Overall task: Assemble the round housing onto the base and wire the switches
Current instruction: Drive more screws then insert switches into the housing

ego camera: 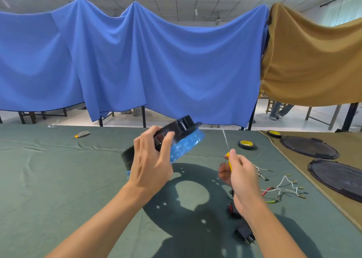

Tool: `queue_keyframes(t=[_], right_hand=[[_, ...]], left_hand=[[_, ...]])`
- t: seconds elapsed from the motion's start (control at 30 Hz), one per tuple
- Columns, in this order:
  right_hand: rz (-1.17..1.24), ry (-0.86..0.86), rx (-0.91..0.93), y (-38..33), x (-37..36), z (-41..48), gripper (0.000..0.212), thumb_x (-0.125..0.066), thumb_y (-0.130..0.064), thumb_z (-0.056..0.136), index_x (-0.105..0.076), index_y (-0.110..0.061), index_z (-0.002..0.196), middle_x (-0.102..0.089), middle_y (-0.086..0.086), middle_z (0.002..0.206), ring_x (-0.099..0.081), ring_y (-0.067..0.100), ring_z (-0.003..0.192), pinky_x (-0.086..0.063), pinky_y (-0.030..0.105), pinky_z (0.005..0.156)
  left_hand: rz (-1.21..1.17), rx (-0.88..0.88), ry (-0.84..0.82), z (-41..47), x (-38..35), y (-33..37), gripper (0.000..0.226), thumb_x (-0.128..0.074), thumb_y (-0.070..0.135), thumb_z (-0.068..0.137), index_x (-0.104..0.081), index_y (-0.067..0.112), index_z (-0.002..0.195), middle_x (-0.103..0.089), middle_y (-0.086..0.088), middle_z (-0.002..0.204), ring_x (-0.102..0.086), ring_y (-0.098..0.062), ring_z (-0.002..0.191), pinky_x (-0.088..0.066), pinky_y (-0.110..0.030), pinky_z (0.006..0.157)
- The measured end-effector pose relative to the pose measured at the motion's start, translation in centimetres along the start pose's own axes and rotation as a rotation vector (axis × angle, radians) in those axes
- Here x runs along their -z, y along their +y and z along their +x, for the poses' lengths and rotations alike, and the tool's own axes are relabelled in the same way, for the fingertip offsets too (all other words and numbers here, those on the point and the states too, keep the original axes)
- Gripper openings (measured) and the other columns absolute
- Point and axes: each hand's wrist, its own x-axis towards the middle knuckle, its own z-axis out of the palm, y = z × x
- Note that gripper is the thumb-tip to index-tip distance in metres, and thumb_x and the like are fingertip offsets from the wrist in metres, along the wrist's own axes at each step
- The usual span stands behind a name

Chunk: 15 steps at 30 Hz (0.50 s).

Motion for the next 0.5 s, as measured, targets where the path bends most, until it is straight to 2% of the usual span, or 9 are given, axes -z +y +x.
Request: queue_keyframes(t=[0.1,0.17,0.27,0.37,0.43,0.5], right_hand=[[0.03,-0.008,-0.025,0.0,0.0,0.1,0.029,-0.041,-0.036,0.102,-0.054,-0.013,0.09,-0.063,0.0,0.059,-0.057,0.013,0.053,-0.05,0.031,0.062],[0.03,-0.006,-0.033,0.0,0.1,0.2,0.029,-0.039,-0.036,0.103,-0.053,-0.013,0.092,-0.065,0.001,0.063,-0.059,0.015,0.058,-0.052,0.033,0.064],[-0.005,0.001,-0.045,0.6,-0.2,0.1,0.029,-0.036,-0.036,0.104,-0.052,-0.014,0.094,-0.064,0.003,0.072,-0.059,0.017,0.067,-0.051,0.032,0.065],[-0.06,-0.007,-0.059,1.7,-1.1,-0.3,0.029,-0.036,-0.036,0.103,-0.052,-0.014,0.092,-0.062,0.004,0.08,-0.058,0.015,0.07,-0.053,0.032,0.067],[-0.083,-0.021,-0.074,2.4,-2.0,-0.4,0.03,-0.036,-0.036,0.103,-0.051,-0.014,0.09,-0.059,0.004,0.081,-0.055,0.015,0.07,-0.053,0.038,0.073],[-0.12,-0.03,-0.094,2.9,-2.9,-0.5,0.03,-0.036,-0.038,0.103,-0.05,-0.015,0.09,-0.057,0.003,0.083,-0.054,0.015,0.071,-0.053,0.044,0.081]], left_hand=[[-0.03,-0.114,0.015,-2.6,-1.4,-1.1,0.035,-0.049,0.001,0.086,-0.051,0.006,0.121,-0.046,-0.025,0.123,-0.054,-0.048,0.098,-0.047,-0.05,0.087],[-0.077,-0.168,0.011,-4.0,-1.9,-1.8,0.026,-0.039,0.011,0.096,-0.048,0.011,0.12,-0.04,-0.017,0.125,-0.045,-0.04,0.106,-0.045,-0.048,0.093],[-0.125,-0.297,-0.003,-5.4,-2.3,-3.2,0.022,-0.033,0.014,0.104,-0.05,0.008,0.116,-0.041,-0.016,0.123,-0.043,-0.036,0.108,-0.041,-0.045,0.096],[-0.111,-0.483,-0.054,-6.8,-2.5,-4.8,0.024,-0.039,0.013,0.097,-0.048,0.001,0.116,-0.043,-0.018,0.122,-0.047,-0.037,0.109,-0.042,-0.044,0.096],[-0.125,-0.54,-0.089,-7.6,-2.3,-5.7,0.035,-0.054,0.029,0.094,-0.048,0.002,0.115,-0.044,-0.016,0.121,-0.049,-0.034,0.109,-0.043,-0.042,0.096],[-0.142,-0.524,-0.112,-8.1,-2.0,-6.4,0.057,-0.064,0.05,0.088,-0.048,0.005,0.117,-0.044,-0.014,0.121,-0.05,-0.031,0.108,-0.043,-0.039,0.096]])
